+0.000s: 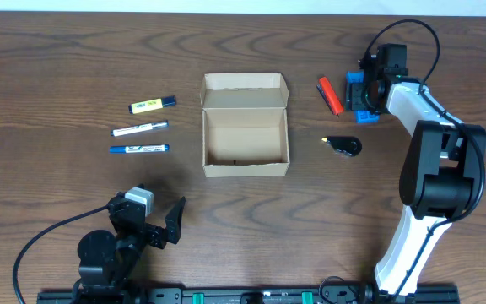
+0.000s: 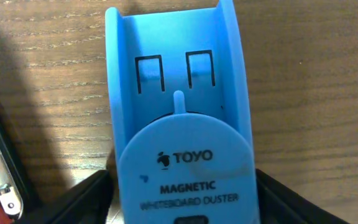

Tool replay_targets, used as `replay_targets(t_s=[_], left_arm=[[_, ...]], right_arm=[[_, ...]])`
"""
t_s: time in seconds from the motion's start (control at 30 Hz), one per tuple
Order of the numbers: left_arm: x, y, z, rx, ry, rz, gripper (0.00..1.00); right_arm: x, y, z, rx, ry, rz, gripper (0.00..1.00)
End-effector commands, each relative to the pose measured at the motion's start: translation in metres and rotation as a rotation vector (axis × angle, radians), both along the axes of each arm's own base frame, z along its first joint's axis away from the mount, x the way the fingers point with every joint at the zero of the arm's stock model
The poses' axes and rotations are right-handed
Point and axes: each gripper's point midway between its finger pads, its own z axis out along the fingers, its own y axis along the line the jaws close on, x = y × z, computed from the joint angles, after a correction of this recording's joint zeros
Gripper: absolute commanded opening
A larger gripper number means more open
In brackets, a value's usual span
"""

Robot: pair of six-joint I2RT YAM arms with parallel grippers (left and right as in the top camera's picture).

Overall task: Pack container
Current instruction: 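Reach right gripper to the blue whiteboard duster and grasp it, then carry the blue duster into the box and release it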

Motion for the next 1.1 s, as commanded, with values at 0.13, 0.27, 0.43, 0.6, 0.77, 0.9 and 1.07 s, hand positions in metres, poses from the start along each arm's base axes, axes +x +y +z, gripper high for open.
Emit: replay_targets(t_s=[0.13,0.27,0.43,0.6,0.77,0.9,1.07], left_arm=[[0.000,-0.001,-0.008,-0.002,0.013,-0.008,0.95],[0.000,-0.001,-0.008,-0.002,0.013,-0.008,0.95],[0.000,-0.001,-0.008,-0.002,0.013,-0.008,0.95],[0.000,-0.001,-0.008,-0.002,0.013,-0.008,0.95],[0.000,-0.001,-0.008,-0.002,0.013,-0.008,0.95],[0.000,-0.001,-0.008,-0.002,0.013,-0.008,0.95],[0.000,-0.001,-0.008,-0.002,0.013,-0.008,0.96]], right_arm=[[-0.011,-0.006,-0.019,0.005,0.060,-0.024,0.59],[-0.014,-0.004,-0.010,0.014,0.061,-0.031,0.51],[-0.013,-0.004,0.024,0.022,0.023,-0.046,0.48],[-0.017,-0.002,0.091,0.022,-0.080,-0.048,0.48],[-0.034,0.017,0.169,0.047,-0.196,-0.024,0.48],[-0.056,0.050,0.210,0.093,-0.248,0.019,0.47],[-0.080,0.107,0.222,0.156,-0.220,0.075,0.47]])
